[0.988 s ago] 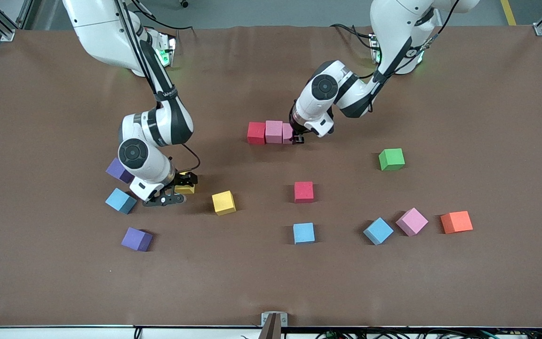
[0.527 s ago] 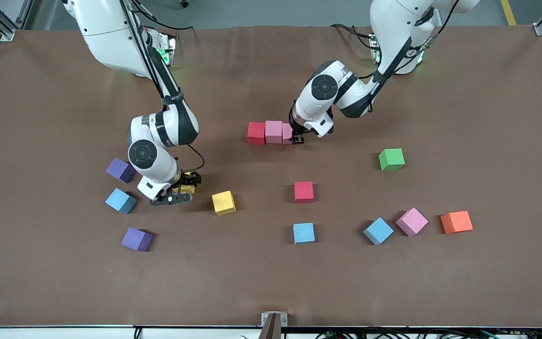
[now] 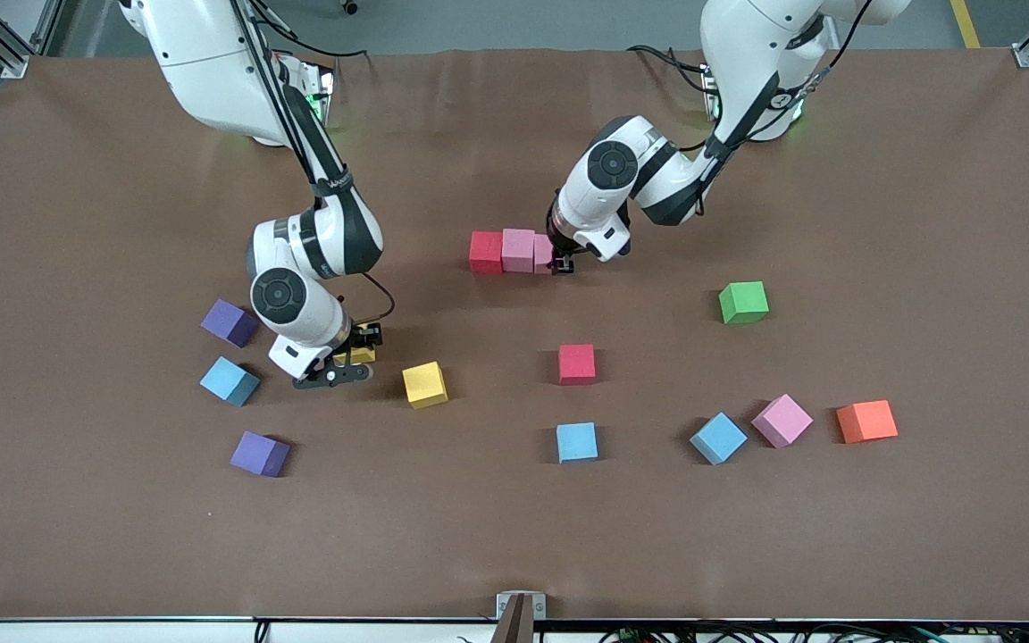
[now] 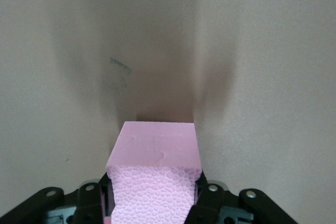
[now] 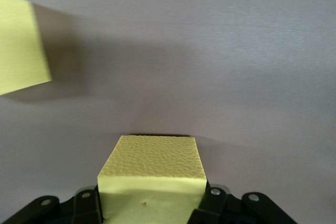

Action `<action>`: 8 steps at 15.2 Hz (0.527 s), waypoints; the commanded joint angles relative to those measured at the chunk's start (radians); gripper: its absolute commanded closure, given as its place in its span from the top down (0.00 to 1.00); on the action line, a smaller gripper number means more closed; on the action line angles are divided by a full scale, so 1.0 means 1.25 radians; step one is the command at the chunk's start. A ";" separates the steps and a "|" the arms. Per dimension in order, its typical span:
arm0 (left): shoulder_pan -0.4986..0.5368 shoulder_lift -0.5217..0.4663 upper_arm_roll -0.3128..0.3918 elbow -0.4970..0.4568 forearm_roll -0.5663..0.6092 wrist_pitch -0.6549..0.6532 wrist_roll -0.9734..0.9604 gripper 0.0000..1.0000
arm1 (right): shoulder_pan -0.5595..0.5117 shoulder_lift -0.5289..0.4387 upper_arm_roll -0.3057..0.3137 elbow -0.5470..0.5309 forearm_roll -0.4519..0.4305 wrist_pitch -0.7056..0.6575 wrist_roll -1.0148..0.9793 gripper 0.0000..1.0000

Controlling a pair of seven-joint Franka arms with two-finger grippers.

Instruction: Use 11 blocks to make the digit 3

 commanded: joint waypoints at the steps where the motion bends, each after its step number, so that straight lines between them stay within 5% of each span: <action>1: -0.009 0.017 0.002 0.015 0.032 0.007 -0.001 0.23 | 0.030 -0.033 0.004 0.029 0.002 -0.067 0.046 0.18; 8: -0.012 0.023 0.002 0.027 0.040 0.007 -0.001 0.33 | 0.126 -0.029 0.004 0.065 0.040 -0.059 0.136 0.18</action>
